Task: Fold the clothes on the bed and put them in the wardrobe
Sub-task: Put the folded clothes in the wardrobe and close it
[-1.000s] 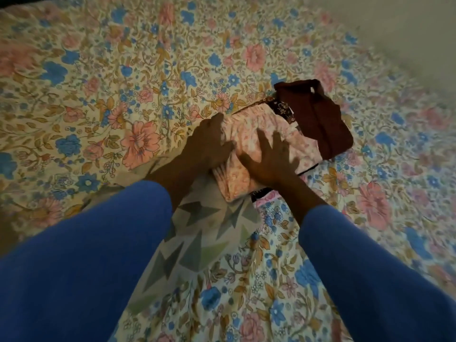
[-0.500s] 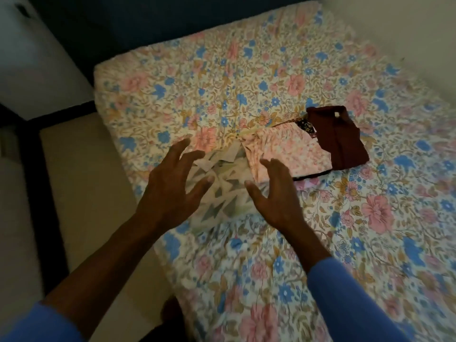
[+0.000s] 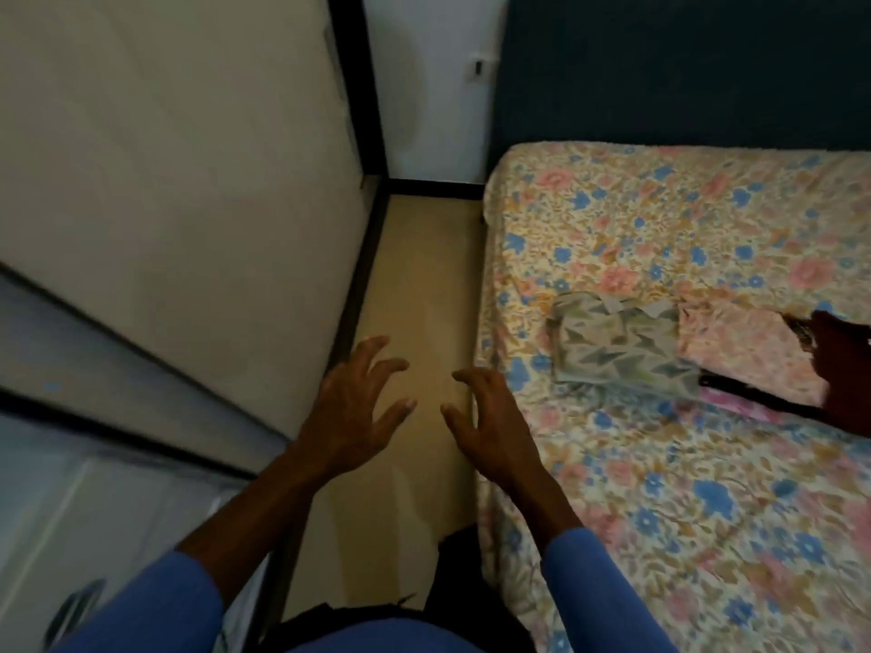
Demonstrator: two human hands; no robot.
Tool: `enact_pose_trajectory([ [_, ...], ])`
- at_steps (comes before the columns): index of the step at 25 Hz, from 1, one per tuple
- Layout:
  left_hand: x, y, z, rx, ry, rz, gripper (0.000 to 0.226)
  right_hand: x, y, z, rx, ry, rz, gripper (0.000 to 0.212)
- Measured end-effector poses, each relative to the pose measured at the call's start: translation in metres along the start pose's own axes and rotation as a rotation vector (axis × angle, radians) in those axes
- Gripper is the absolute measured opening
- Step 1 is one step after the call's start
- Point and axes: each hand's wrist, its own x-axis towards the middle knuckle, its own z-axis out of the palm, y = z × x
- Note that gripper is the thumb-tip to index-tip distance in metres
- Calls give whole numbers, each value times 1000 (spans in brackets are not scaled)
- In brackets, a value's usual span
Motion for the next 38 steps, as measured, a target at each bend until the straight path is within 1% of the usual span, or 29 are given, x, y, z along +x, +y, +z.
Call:
enact_pose_trajectory([
  [2,-68,-27,-20,25,46,-95,52,-23,-28,48,-7,-67,-38,44],
  [4,-150,-54,-38,36,86,-237,50,-54,-60,101,27,-182,-45,40],
  [6,-238,-78,-58,84,169,-384,49,-88,-96,158,56,-330,-13,38],
  [8,-311,-88,-74,116,231,-526,46,-123,-127,198,102,-516,58,36],
  [11,-394,-120,-108,203,325,-727,52,-161,-170,261,148,-749,62,19],
  [13,-431,-154,-126,276,294,-828,63,-179,-195,295,212,-875,119,18],
  [16,-469,-207,-142,330,95,-936,85,-201,-217,342,434,-1019,352,23],
  [18,-481,-241,-143,373,-31,-902,95,-200,-223,379,505,-1024,460,25],
  [20,-491,-268,-135,460,-92,-814,99,-194,-223,428,590,-1036,582,43],
  [21,-492,-276,-132,496,-79,-780,99,-188,-222,450,641,-1009,656,51],
  [23,-498,-287,-118,526,-7,-782,98,-173,-217,492,732,-951,765,60],
  [28,-501,-294,-111,504,77,-777,100,-135,-225,558,1001,-709,929,80],
  [30,-501,-298,-109,487,70,-773,100,-124,-225,579,1090,-634,955,78],
  [31,-502,-298,-109,484,74,-773,100,-121,-224,586,1073,-630,951,73],
  [34,-504,-299,-108,476,92,-767,101,-117,-212,598,983,-627,961,40],
  [35,-503,-300,-109,471,93,-764,101,-117,-211,596,1007,-629,970,35],
  [38,-502,-301,-111,478,94,-769,102,-121,-222,581,1125,-664,973,48],
])
